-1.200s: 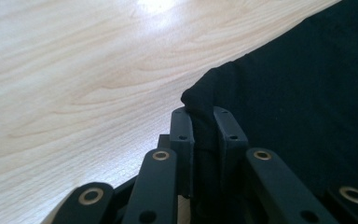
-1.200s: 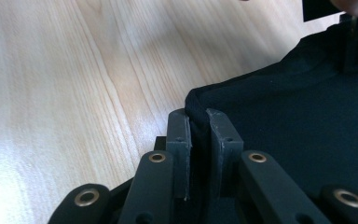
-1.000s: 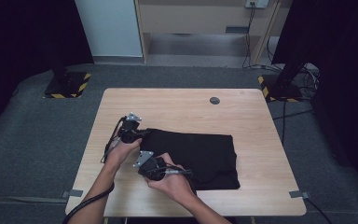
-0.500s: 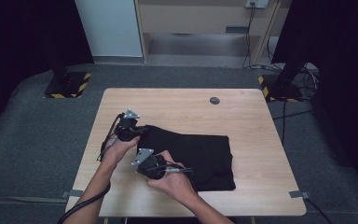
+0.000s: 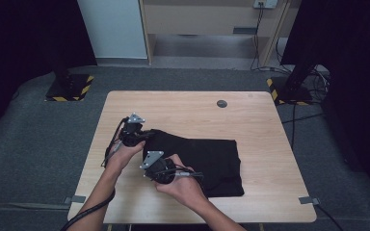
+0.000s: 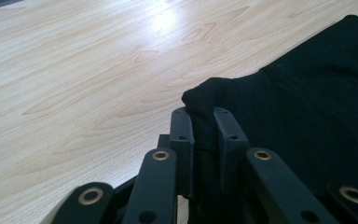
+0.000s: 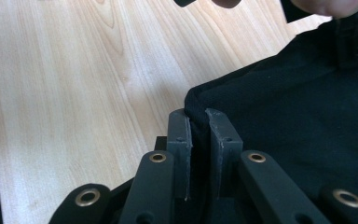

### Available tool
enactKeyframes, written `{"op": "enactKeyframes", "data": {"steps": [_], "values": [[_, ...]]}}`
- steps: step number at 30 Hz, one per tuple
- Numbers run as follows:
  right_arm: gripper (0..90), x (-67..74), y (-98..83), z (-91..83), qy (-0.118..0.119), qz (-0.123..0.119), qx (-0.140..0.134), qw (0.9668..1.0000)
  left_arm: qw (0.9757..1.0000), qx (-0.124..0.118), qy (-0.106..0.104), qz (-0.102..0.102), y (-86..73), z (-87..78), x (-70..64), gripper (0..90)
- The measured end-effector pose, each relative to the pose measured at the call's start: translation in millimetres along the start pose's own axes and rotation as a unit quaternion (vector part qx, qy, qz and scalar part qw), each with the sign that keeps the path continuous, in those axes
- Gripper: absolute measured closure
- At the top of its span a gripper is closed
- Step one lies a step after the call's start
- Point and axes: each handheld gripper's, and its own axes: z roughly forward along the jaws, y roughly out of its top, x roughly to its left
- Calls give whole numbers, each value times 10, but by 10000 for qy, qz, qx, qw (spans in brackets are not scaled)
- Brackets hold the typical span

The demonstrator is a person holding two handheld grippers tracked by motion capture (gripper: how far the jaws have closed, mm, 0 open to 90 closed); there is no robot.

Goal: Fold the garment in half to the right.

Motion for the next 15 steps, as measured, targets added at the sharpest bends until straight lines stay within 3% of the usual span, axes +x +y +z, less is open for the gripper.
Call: {"op": "enactKeyframes", "data": {"steps": [15], "values": [[812, 2, 95, -155, 51, -38, -82, 9999, 9996, -89, 141, 211, 146, -182, -130, 799]]}}
